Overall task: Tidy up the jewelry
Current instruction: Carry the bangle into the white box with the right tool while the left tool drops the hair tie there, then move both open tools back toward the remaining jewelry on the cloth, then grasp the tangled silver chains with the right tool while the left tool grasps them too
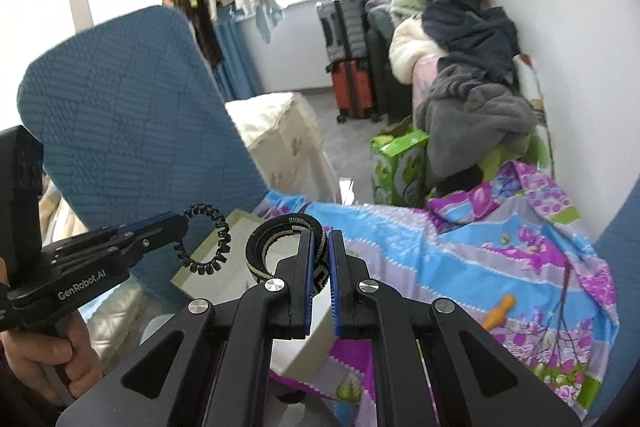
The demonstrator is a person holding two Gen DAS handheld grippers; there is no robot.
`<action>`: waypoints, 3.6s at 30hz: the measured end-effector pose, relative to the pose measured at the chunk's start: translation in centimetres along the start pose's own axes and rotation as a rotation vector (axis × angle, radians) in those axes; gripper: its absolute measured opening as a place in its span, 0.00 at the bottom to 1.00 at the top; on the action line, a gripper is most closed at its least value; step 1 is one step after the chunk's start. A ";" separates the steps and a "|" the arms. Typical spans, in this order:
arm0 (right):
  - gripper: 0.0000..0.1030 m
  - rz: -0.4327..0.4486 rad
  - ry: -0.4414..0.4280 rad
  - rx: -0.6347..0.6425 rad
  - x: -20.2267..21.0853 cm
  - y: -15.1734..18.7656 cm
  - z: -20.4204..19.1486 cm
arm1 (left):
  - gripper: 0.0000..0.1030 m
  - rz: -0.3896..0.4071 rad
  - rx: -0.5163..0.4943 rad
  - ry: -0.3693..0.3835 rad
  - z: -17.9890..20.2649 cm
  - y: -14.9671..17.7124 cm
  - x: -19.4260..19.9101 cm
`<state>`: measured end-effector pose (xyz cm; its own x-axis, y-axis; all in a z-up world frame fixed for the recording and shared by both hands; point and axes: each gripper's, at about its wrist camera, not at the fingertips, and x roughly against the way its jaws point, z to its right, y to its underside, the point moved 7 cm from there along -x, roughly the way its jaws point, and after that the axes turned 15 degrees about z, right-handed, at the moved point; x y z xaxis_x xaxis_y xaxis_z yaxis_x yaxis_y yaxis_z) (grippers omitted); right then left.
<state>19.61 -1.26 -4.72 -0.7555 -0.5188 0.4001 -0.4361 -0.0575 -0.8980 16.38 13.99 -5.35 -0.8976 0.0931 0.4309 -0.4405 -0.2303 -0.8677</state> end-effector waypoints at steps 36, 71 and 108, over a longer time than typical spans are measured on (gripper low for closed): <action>0.25 -0.220 -0.042 0.052 -8.5 6.5 -3.2 | 0.30 -0.146 0.123 -0.116 -7.6 5.1 -3.4; 0.37 0.147 0.149 0.061 9.4 -2.8 5.8 | 0.45 0.061 -0.060 0.095 9.3 -2.0 1.8; 0.36 -0.031 0.418 -0.120 11.8 14.8 22.1 | 0.42 -0.250 -0.018 0.276 16.7 14.2 -8.5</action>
<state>15.05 -27.09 -17.30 -0.8636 -0.1266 0.4881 -0.4966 0.0449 -0.8668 18.12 -6.23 -17.17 -0.7325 0.4026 0.5489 -0.6445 -0.1506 -0.7496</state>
